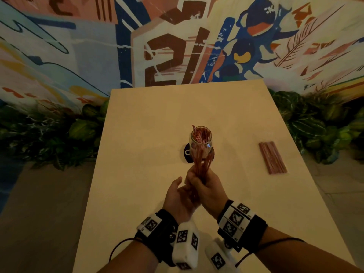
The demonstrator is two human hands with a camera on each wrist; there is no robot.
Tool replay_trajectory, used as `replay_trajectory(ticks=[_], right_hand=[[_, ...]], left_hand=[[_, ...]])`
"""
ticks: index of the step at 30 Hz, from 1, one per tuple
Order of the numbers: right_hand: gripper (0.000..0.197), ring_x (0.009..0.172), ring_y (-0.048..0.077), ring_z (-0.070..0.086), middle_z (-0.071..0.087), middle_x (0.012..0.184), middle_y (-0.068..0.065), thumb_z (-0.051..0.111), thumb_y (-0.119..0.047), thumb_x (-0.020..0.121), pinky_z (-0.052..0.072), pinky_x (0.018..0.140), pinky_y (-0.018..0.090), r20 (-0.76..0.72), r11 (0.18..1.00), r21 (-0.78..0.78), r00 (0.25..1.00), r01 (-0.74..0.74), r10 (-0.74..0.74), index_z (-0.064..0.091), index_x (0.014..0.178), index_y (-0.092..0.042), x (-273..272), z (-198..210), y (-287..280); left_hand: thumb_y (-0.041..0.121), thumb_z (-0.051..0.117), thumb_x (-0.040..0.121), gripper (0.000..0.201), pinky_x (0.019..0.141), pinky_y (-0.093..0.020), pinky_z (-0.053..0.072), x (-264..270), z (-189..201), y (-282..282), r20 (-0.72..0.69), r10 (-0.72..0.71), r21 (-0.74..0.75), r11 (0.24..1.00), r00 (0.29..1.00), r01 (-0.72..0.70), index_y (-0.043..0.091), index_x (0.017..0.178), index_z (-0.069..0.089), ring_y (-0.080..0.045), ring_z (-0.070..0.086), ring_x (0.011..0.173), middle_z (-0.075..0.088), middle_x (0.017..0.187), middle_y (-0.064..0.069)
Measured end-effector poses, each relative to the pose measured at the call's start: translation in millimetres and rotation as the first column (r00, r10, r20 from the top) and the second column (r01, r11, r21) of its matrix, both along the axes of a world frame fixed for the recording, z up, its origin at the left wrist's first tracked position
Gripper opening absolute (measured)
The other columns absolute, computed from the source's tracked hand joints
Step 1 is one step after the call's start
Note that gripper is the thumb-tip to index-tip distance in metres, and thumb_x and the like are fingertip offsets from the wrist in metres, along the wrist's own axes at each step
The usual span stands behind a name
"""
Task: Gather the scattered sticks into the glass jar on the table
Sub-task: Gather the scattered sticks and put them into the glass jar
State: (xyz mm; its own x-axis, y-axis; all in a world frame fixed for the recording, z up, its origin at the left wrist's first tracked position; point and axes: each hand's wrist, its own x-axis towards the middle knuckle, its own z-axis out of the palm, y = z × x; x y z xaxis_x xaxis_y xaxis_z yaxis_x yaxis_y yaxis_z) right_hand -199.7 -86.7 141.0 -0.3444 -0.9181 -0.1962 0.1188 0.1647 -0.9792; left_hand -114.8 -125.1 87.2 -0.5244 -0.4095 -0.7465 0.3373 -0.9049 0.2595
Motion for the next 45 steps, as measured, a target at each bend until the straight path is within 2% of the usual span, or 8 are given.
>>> replay_trajectory(ticks=[4, 9, 12, 20, 31, 36, 40, 45], right_hand=[[0.017, 0.068, 0.016, 0.057, 0.059, 0.069, 0.002, 0.052, -0.008, 0.091, 0.049, 0.069, 0.036, -0.081, 1.000, 0.024, 0.997, 0.019, -0.016, 0.056, 0.077, -0.017, -0.1, -7.5, 1.9], [0.014, 0.084, -0.020, 0.047, 0.053, 0.079, -0.012, 0.045, -0.022, 0.094, 0.033, 0.098, 0.038, -0.424, 0.991, 0.126, 0.905, 0.039, 0.018, 0.059, 0.092, -0.017, -1.5, -21.7, 1.9], [0.007, 0.092, 0.010, 0.050, 0.047, 0.088, -0.012, 0.041, -0.033, 0.087, 0.040, 0.091, 0.043, -0.444, 0.987, 0.078, 0.891, 0.141, -0.092, 0.044, 0.086, -0.039, -3.8, -21.4, 0.5], [0.018, 0.082, 0.021, 0.049, 0.050, 0.095, 0.010, 0.044, -0.032, 0.096, 0.045, 0.070, 0.031, 0.015, 0.967, 0.248, 0.998, 0.058, -0.064, 0.050, 0.108, -0.020, -14.0, -24.5, -6.5], [0.010, 0.058, 0.022, 0.056, 0.056, 0.067, 0.008, 0.053, -0.009, 0.090, 0.049, 0.058, 0.031, 0.436, 0.970, 0.242, 0.890, 0.027, -0.134, 0.055, 0.098, -0.003, -43.7, -6.9, -25.2], [0.032, 0.038, 0.010, 0.026, 0.030, 0.045, -0.005, 0.049, -0.030, 0.094, 0.030, 0.042, 0.024, 0.453, 0.959, 0.247, 0.859, 0.137, -0.239, 0.045, 0.067, -0.014, -38.8, -4.8, -31.3], [0.036, 0.037, 0.009, 0.023, 0.029, 0.045, -0.005, 0.056, -0.039, 0.084, 0.026, 0.039, 0.024, 0.388, 0.960, 0.110, 0.878, 0.257, -0.279, 0.045, 0.060, -0.014, -35.2, 6.2, -34.1], [0.013, 0.039, 0.010, 0.037, 0.045, 0.047, -0.006, 0.064, -0.017, 0.085, 0.035, 0.046, 0.027, 0.072, 0.989, -0.065, 0.989, 0.132, -0.127, 0.061, 0.075, -0.010, -22.1, 6.6, -25.8]], left_hand=[[0.021, 0.035, 0.094, 0.037, 0.061, -0.029, 0.057, -4.4, -0.2, -4.1, 0.000, -0.006, -0.052, 0.999, 1.000, 0.006, 0.005, 0.093, 0.069, -0.021, 0.073, 0.072, 0.075, 0.082, -0.013], [0.027, 0.042, 0.091, 0.038, 0.077, -0.032, 0.051, -4.1, 5.6, -3.3, -0.003, -0.114, -0.124, 0.986, 0.993, 0.113, 0.011, 0.094, 0.076, -0.024, 0.065, 0.096, 0.072, 0.101, -0.013], [0.035, 0.034, 0.097, 0.044, 0.083, -0.036, 0.049, -2.0, 7.9, -2.6, -0.005, -0.181, -0.190, 0.966, 0.984, 0.177, 0.013, 0.102, 0.073, -0.026, 0.062, 0.102, 0.070, 0.109, -0.013], [0.029, 0.051, 0.091, 0.025, 0.049, -0.023, 0.043, -1.5, 9.7, -8.1, 0.232, -0.432, -0.494, 0.719, 0.872, 0.488, 0.010, 0.105, 0.059, -0.012, 0.042, 0.063, 0.052, 0.078, -0.005], [0.030, 0.035, 0.101, 0.025, 0.047, -0.021, 0.034, 3.5, 15.8, 1.9, 0.328, -0.568, -0.440, 0.615, 0.755, 0.654, 0.019, 0.079, 0.039, -0.006, 0.031, 0.048, 0.032, 0.059, 0.009], [0.026, 0.045, 0.098, 0.023, 0.045, -0.022, 0.039, 2.7, 13.9, 2.7, 0.197, -0.576, -0.379, 0.702, 0.794, 0.603, 0.014, 0.079, 0.048, -0.009, 0.039, 0.048, 0.043, 0.059, 0.005], [0.023, 0.045, 0.088, 0.035, 0.064, -0.036, 0.056, 3.1, 13.8, -3.7, -0.027, -0.233, -0.138, 0.964, 0.972, 0.228, -0.003, 0.105, 0.060, -0.025, 0.064, 0.067, 0.065, 0.081, -0.016], [0.045, 0.044, 0.090, 0.060, 0.071, -0.040, 0.060, -2.5, 11.8, -9.1, -0.079, 0.053, 0.100, 0.994, 0.995, -0.045, -0.010, 0.104, 0.063, -0.034, 0.071, 0.078, 0.069, 0.096, -0.025]])
